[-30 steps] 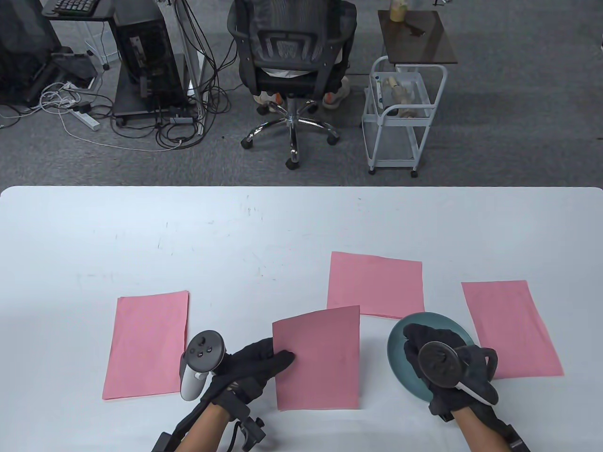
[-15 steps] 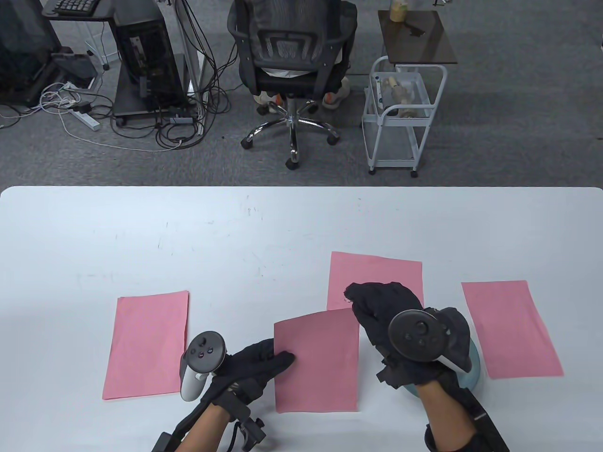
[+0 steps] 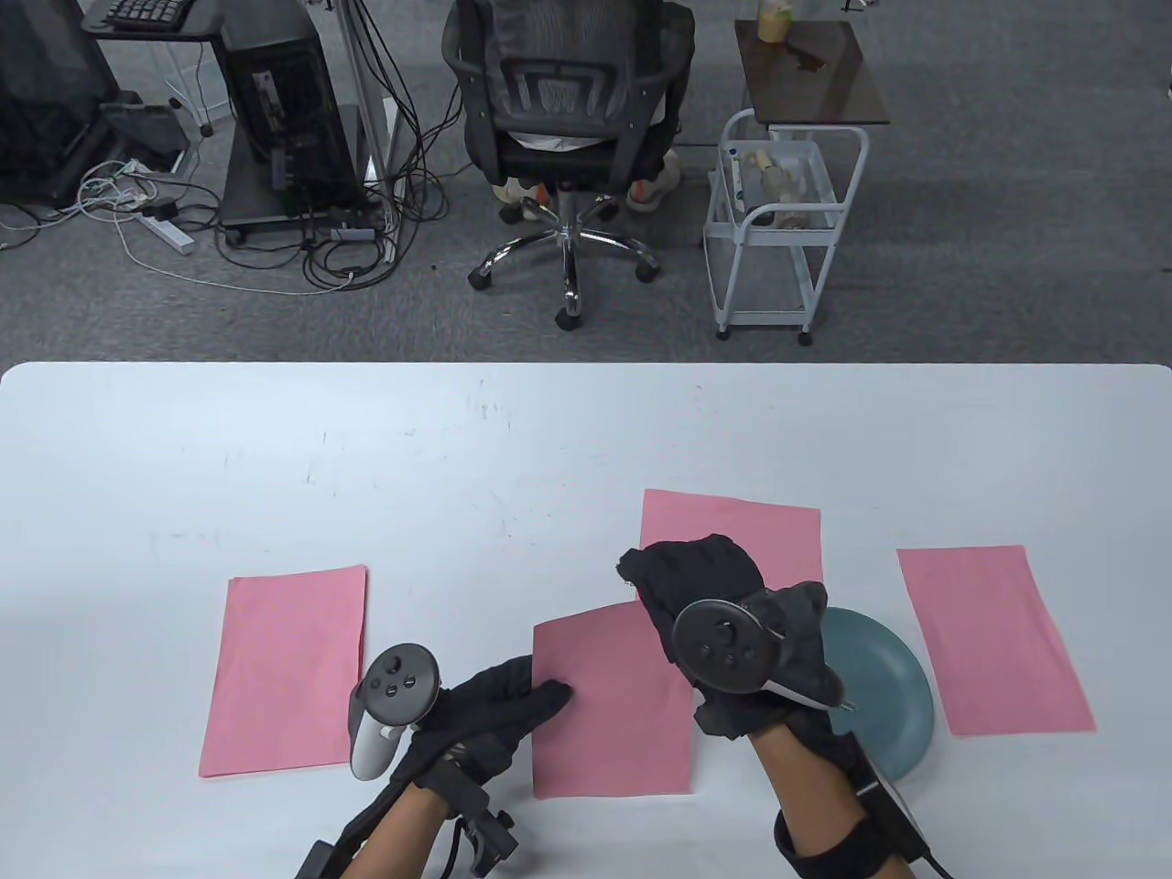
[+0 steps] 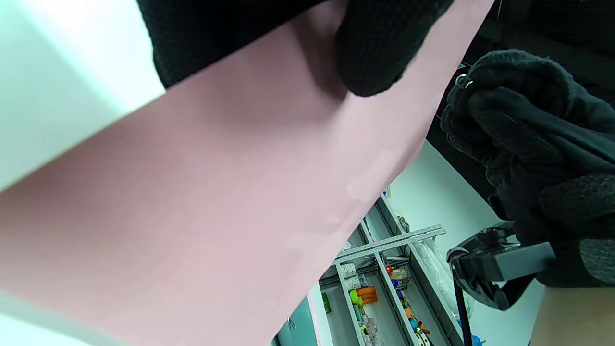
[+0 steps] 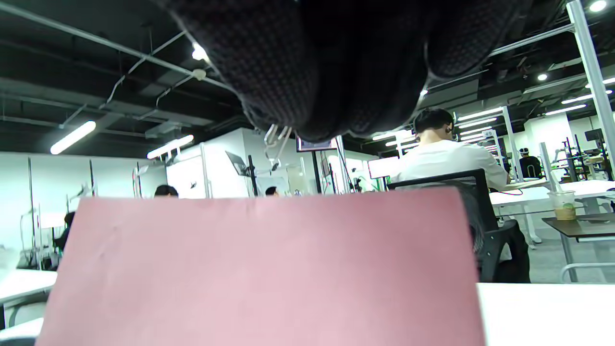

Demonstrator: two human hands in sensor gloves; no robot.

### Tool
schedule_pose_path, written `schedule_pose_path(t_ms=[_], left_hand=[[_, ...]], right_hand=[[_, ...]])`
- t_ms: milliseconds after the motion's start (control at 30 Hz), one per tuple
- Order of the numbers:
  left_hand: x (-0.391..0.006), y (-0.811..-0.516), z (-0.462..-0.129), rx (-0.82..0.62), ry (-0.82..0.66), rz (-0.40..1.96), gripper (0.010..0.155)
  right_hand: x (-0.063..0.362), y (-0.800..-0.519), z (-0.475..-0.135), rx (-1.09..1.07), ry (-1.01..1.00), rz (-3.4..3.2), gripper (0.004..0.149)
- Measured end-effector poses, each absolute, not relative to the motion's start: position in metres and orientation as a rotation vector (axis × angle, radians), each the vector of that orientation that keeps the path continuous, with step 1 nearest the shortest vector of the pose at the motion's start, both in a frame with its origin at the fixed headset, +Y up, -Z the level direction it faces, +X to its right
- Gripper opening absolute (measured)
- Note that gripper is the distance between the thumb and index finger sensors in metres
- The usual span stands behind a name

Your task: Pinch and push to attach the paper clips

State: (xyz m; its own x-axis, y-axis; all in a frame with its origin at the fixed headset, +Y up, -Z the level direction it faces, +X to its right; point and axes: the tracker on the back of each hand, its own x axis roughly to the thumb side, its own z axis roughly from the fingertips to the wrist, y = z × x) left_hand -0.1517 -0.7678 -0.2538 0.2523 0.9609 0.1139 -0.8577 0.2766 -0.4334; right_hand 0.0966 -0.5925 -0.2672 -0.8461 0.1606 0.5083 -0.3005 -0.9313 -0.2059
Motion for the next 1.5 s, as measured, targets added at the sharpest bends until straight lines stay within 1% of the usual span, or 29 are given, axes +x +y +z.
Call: schedule_pose_path(t_ms=[600, 1233, 1367, 1500], left_hand=[[-0.15, -0.767, -0.253, -0.301, -0.399, 1.232, 0.042], [-0.15, -0.767, -0.252, -0.3, -0.391, 1.23, 0.042], [-0.149, -0.767, -0.252, -0.304, -0.394, 1.231, 0.041], [-0.149, -0.766, -0.252, -0.301, -0.4, 1.238, 0.042]], right_hand=[[0.082, -0.603, -0.263, 0.835, -0.299, 2.866, 0.034], [0.084, -0.609, -0.268, 0.886, -0.23, 2.783, 0.035], [0.087, -0.609, -0.27, 0.886, -0.204, 2.762, 0.036], [0.091, -0.604, -0.271, 0.865, -0.162, 2.707, 0.04]])
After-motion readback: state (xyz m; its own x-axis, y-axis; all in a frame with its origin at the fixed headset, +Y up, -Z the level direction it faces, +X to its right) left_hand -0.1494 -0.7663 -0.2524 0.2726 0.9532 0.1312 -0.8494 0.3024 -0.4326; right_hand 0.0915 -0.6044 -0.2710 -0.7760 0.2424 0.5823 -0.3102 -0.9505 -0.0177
